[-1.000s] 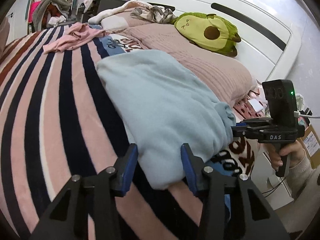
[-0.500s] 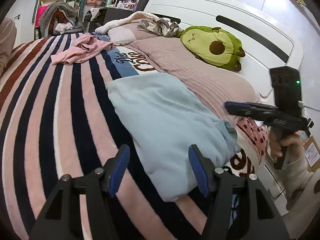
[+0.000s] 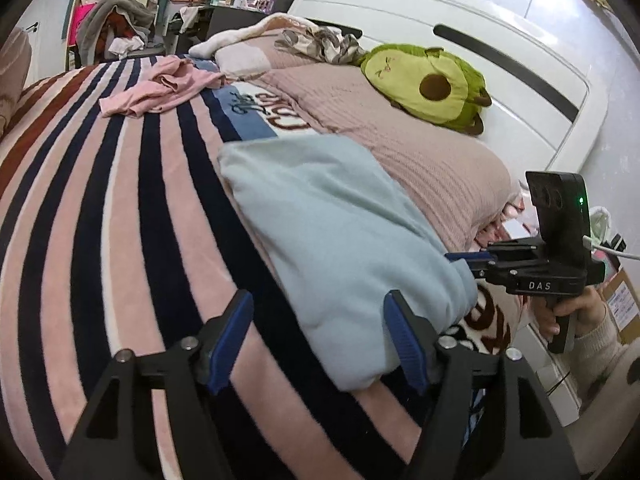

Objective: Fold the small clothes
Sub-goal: 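Grasp the light blue shirt bundle with the right gripper while the left gripper grasps its other side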

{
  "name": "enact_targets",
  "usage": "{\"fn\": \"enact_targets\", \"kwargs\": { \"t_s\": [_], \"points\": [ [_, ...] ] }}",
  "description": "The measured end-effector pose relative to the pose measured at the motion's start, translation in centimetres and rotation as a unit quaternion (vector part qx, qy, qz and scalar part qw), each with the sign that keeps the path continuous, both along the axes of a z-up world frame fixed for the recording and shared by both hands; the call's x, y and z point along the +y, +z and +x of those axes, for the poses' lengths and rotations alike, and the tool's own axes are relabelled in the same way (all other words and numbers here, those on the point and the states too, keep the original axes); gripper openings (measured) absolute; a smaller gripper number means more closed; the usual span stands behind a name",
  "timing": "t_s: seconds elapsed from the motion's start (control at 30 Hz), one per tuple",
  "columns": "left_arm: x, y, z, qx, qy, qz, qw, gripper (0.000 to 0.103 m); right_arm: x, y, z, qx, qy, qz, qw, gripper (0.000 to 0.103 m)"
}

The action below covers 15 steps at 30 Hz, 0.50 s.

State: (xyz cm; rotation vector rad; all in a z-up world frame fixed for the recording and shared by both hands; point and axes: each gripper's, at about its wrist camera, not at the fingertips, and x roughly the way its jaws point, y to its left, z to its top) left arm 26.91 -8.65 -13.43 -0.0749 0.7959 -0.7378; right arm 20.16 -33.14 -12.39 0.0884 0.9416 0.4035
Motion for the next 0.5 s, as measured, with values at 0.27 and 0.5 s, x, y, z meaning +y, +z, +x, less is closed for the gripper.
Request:
{"fn": "enact_targets", "kwargs": {
  "t_s": [0.27, 0.5],
  "points": [
    [0.1, 0.7, 3.4, 0.039, 0.008, -0.055, 0.9977, 0.074, -2.4, 2.5, 3.3, -0.032, -0.058, 0.017, 0.998, 0.059],
    [-1.1, -2.6, 6.9, 0.095, 0.009, -0.055, 0.9939, 0.074, -1.3, -0.3, 6.3, 0.028, -0.038, 0.016, 0.999, 0.064]
  ]
}}
